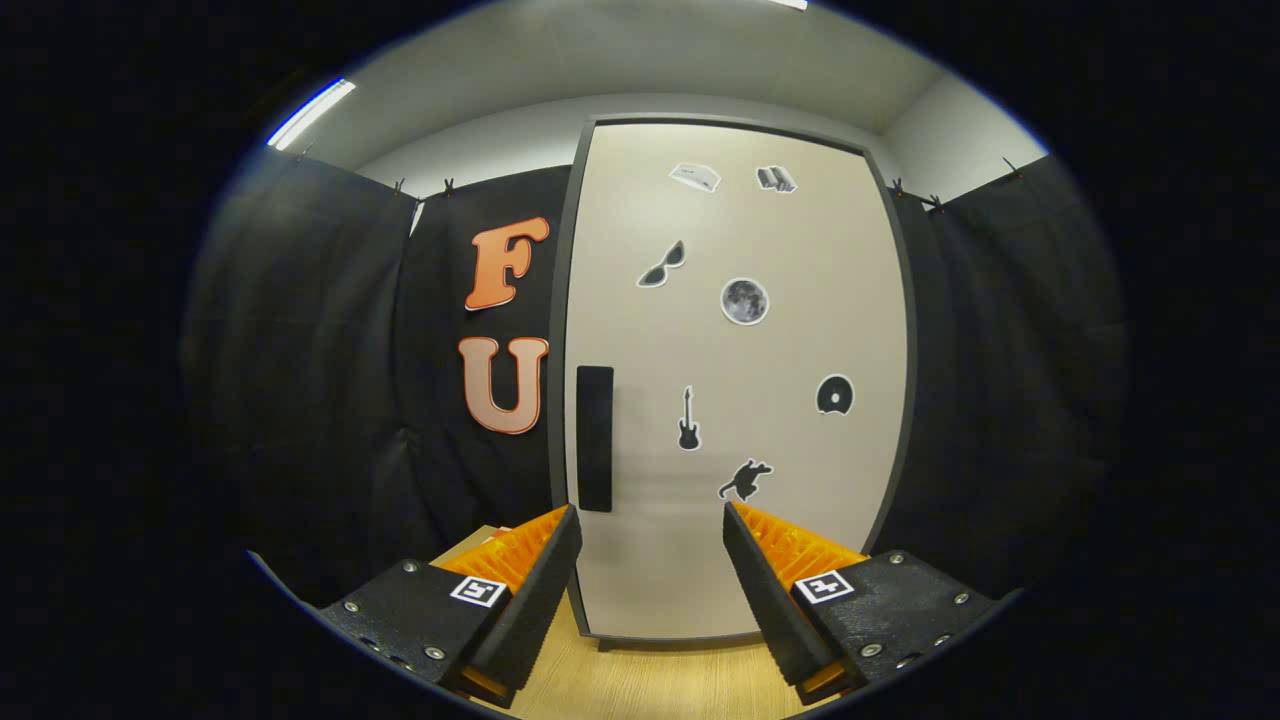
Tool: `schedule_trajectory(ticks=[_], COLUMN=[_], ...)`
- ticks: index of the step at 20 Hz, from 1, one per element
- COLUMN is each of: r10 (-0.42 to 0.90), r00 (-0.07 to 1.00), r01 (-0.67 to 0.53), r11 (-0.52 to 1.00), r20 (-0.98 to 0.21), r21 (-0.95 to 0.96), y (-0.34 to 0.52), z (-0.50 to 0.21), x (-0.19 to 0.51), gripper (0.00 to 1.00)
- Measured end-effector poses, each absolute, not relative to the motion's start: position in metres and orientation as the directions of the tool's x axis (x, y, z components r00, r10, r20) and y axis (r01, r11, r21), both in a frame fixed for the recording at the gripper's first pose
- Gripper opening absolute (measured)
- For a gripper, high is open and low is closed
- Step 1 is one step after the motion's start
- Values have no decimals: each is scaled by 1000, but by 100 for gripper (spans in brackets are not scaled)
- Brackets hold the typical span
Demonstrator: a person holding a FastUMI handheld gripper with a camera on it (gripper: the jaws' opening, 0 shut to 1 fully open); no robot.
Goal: Open the shoe cabinet door, grab the shoes and put them into the shoe cabinet, then close the shoe cabinet door.
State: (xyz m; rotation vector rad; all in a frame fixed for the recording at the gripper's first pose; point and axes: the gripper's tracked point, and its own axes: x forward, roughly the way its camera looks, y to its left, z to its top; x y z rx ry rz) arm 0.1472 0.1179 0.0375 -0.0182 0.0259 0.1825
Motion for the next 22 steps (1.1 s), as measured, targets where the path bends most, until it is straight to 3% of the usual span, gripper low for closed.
schedule_trajectory(ticks=[11,22], r10=[79,67], r00=[997,998], r01=[-79,-67], r11=[997,997], r20=[-11,2], r21=[-24,-36], y=[54,43], z=[41,45], x=[53,31], gripper=[91,91])
